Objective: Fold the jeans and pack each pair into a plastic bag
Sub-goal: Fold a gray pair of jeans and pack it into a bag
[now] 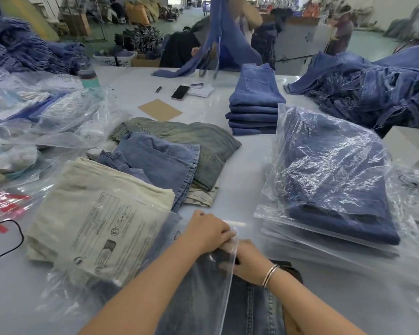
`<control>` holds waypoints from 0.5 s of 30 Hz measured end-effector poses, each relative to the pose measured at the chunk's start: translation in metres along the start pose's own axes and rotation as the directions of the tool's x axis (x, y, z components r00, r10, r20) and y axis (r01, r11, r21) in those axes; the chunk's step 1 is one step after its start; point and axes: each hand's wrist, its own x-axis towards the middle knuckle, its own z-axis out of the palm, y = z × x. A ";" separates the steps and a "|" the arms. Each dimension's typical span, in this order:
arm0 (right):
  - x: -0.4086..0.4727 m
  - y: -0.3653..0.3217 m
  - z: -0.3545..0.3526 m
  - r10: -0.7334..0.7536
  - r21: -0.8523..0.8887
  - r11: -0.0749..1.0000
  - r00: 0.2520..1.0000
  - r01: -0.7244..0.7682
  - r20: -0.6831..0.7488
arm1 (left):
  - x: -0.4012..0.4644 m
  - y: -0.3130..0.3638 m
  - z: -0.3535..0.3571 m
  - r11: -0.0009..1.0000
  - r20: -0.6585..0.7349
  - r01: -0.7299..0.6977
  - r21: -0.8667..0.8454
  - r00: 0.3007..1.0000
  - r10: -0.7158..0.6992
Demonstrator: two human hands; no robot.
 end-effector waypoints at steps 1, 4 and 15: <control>-0.005 0.007 0.000 0.012 0.032 0.999 0.998 -0.010 -0.058 | 0.002 -0.002 0.003 0.999 -0.037 0.024 0.038 0.999 -0.022; -0.024 0.032 0.001 0.204 0.189 0.967 0.961 -0.169 -0.186 | 0.005 -0.007 0.018 0.997 -0.106 0.066 0.043 0.993 -0.061; -0.018 0.041 -0.003 0.516 0.338 0.790 0.852 -0.512 0.086 | 0.015 0.041 0.041 0.990 -0.345 -0.103 -0.093 0.936 0.065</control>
